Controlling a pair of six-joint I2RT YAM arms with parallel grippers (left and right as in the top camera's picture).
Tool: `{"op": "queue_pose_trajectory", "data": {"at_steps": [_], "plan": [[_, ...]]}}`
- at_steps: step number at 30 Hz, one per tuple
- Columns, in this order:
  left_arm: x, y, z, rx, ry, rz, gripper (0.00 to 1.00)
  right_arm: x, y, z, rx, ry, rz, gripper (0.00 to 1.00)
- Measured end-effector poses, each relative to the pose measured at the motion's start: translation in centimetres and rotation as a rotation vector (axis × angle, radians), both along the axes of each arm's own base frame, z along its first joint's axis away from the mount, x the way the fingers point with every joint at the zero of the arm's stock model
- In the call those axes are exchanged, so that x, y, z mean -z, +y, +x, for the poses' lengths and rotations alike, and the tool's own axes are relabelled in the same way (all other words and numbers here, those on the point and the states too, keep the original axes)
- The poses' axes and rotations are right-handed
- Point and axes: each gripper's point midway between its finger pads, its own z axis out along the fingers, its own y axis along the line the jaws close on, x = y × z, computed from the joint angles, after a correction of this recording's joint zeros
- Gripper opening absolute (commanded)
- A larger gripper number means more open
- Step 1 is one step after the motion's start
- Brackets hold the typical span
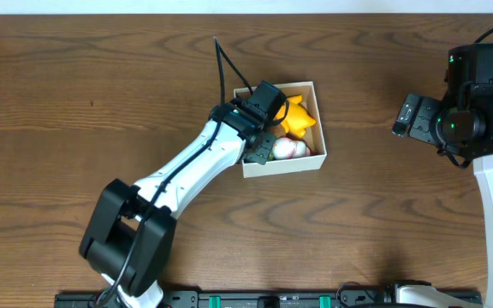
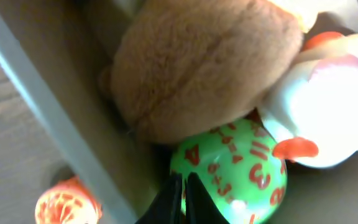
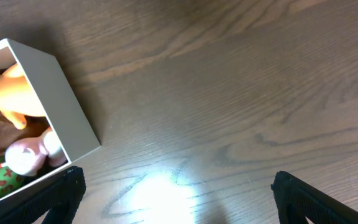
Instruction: Pack container
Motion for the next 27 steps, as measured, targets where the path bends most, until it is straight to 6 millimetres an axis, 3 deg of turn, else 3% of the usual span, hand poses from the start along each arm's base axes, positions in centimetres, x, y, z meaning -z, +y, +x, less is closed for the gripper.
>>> {"op": "queue_pose_trajectory", "data": {"at_steps": [3, 5, 7, 10, 13, 17, 22, 27], "plan": [[-2.2, -0.2, -0.1, 0.009, -0.042, -0.033, 0.17, 0.0, 0.0, 0.0, 0.000, 0.000, 0.000, 0.99], [-4.3, -0.2, -0.1, 0.013, -0.085, -0.067, 0.36, 0.0, 0.0, 0.0, 0.000, 0.000, 0.001, 0.99], [-6.6, -0.1, -0.3, 0.016, -0.135, -0.098, 0.48, 0.0, 0.0, 0.0, 0.000, 0.000, 0.001, 0.99], [-9.8, 0.9, -0.9, 0.002, -0.192, -0.116, 0.50, 0.0, 0.0, 0.0, 0.000, 0.000, 0.001, 0.99], [-10.9, 2.9, -2.0, -0.024, -0.187, -0.074, 0.50, 0.0, 0.0, 0.0, 0.000, 0.000, 0.001, 0.99], [-9.9, 5.8, -1.9, -0.095, -0.143, -0.018, 0.50, 0.0, 0.0, 0.0, 0.000, 0.000, 0.001, 0.99], [-6.0, 11.0, -0.8, -0.279, -0.041, 0.023, 0.51, 0.0, 0.0, 0.0, 0.000, 0.001, 0.001, 0.99], [-1.8, 13.4, -0.5, -0.361, 0.082, 0.003, 0.75, 0.0, 0.0, 0.0, 0.000, 0.000, 0.001, 0.99]]}}
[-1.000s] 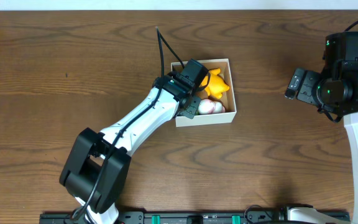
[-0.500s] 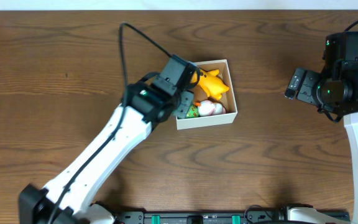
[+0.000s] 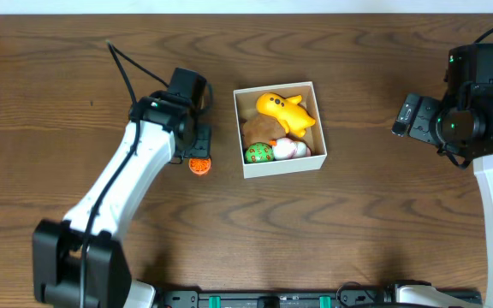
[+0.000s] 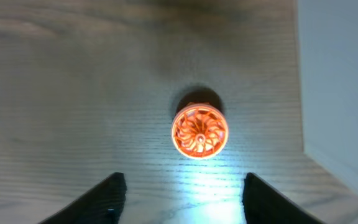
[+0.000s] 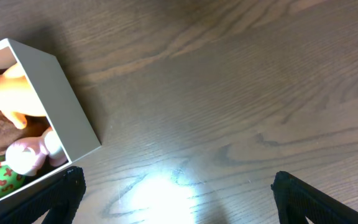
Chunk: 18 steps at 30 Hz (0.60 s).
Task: Pack container
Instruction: 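Move the left gripper left of the box and grasp the orange round toy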
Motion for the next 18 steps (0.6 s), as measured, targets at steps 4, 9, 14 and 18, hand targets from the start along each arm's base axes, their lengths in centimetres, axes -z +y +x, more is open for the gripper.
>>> {"op": "queue_pose_trajectory", "data": {"at_steps": [4, 9, 14, 18], "plan": [[2.5, -0.1, 0.1, 0.009, 0.068, -0.014, 0.79, 0.0, 0.0, 0.0, 0.000, 0.000, 0.000, 0.99], [5.0, -0.5, 0.0, 0.026, 0.133, -0.012, 0.80, 0.0, 0.0, 0.0, 0.000, 0.000, 0.000, 0.99], [7.4, -0.5, -0.1, 0.029, 0.188, -0.002, 0.80, 0.0, 0.0, -0.1, 0.000, 0.004, 0.000, 0.99], [9.1, -0.5, -0.2, 0.029, 0.225, 0.005, 0.80, 0.0, 0.0, -0.1, 0.000, 0.004, 0.000, 0.99]]}}
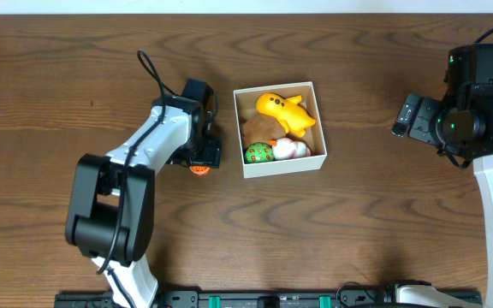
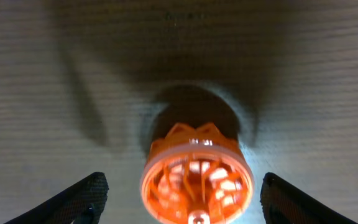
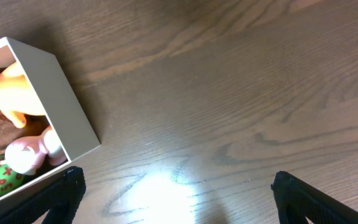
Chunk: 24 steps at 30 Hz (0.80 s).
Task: Pack container
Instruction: 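Move the left gripper left of the box and grasp the orange round toy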
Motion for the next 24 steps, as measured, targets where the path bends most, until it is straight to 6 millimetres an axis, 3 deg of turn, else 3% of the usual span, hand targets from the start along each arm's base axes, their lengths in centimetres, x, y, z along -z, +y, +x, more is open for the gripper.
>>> {"op": "queue_pose_trajectory", "data": {"at_steps": [8, 17, 24], "plan": [[0.99, -0.07, 0.03, 0.000, 0.016, 0.001, 0.79, 0.00, 0.00, 0.00, 0.000, 0.000, 0.000, 0.99], [1.09, -0.15, 0.07, 0.003, 0.016, -0.003, 0.59, 0.00, 0.00, 0.00, 0.000, 0.000, 0.000, 0.99], [1.09, -0.16, 0.07, 0.003, 0.016, -0.003, 0.57, 0.00, 0.00, 0.00, 0.000, 0.000, 0.000, 0.99]]}}
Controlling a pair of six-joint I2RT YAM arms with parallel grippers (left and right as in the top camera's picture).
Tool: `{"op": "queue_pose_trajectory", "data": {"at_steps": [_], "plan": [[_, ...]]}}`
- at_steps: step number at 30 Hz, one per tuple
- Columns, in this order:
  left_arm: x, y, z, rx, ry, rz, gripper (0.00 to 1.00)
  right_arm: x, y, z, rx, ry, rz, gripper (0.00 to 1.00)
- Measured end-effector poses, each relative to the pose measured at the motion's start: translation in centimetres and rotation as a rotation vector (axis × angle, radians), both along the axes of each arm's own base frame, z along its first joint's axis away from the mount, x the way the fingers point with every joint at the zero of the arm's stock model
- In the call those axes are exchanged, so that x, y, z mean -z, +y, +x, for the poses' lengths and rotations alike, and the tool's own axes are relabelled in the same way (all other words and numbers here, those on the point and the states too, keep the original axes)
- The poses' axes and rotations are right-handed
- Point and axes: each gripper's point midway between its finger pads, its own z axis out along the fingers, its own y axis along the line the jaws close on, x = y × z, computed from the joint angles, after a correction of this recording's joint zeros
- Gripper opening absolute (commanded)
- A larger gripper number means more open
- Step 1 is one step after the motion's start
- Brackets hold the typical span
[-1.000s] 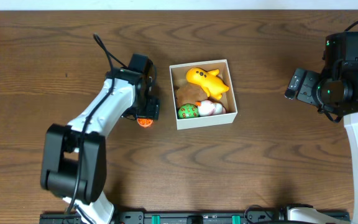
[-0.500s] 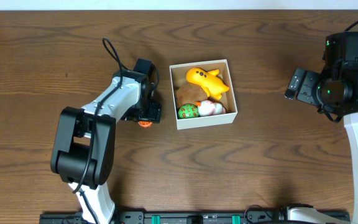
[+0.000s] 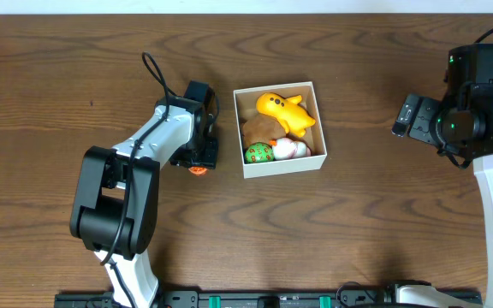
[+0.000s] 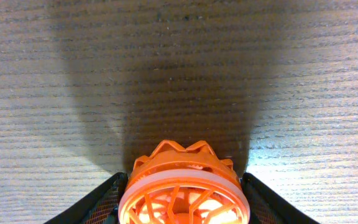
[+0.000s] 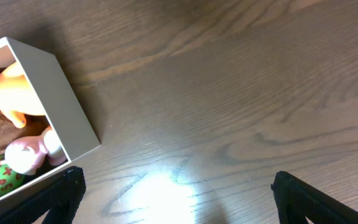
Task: Pack container
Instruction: 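Move the left gripper left of the box and grasp the orange round toy, then carry the orange round toy with the left gripper into the box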
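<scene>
An orange openwork wheel toy (image 4: 184, 194) lies on the wood table just left of the white box (image 3: 285, 166). My left gripper (image 4: 184, 186) is down over the orange toy (image 3: 198, 168), and its black fingers (image 4: 104, 200) press against both sides: it is shut on the toy. The box holds a yellow plush duck (image 3: 282, 109), a brown plush (image 3: 259, 130), a green numbered ball (image 3: 258, 153) and a pink-white toy (image 3: 290, 149). My right gripper (image 5: 179, 199) hangs open and empty, to the right of the box (image 5: 67, 121).
The left arm (image 3: 157, 141) reaches in from the lower left, and the right arm (image 3: 478, 111) stands at the right edge. Bare wood table (image 3: 375, 214) lies all around the box. A dark rail (image 3: 264, 299) runs along the front edge.
My left gripper's fingers have moved in from a wide spread and now touch the orange toy on both sides. It also sits a little lower. The right arm has not moved.
First my left gripper was shut, down inside the box beside the green ball. Then it hung open over the orange toy left of the box. Then it was low with fingers wide around the toy, and now they grip it.
</scene>
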Motion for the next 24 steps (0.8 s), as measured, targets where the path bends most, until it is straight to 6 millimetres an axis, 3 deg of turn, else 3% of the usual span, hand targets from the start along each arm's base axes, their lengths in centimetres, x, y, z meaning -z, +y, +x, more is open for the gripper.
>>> {"op": "queue_pose_trajectory", "data": {"at_steps": [11, 15, 19, 24], "plan": [[-0.2, 0.2, -0.8, 0.004, 0.035, 0.011, 0.47, 0.0, 0.0, 0.0, 0.000, 0.000, 0.000, 0.99], [-1.3, 0.3, -0.9, 0.004, 0.045, 0.013, 0.44, 0.0, 0.0, 0.0, 0.000, 0.000, 0.000, 0.99], [-4.5, 0.0, 0.1, 0.004, -0.023, -0.006, 0.44, 0.0, 0.0, 0.0, 0.000, 0.000, 0.000, 0.99], [-10.6, -0.7, 1.4, 0.012, -0.193, -0.058, 0.44, 0.0, 0.0, 0.0, 0.000, 0.000, 0.000, 0.99]]}}
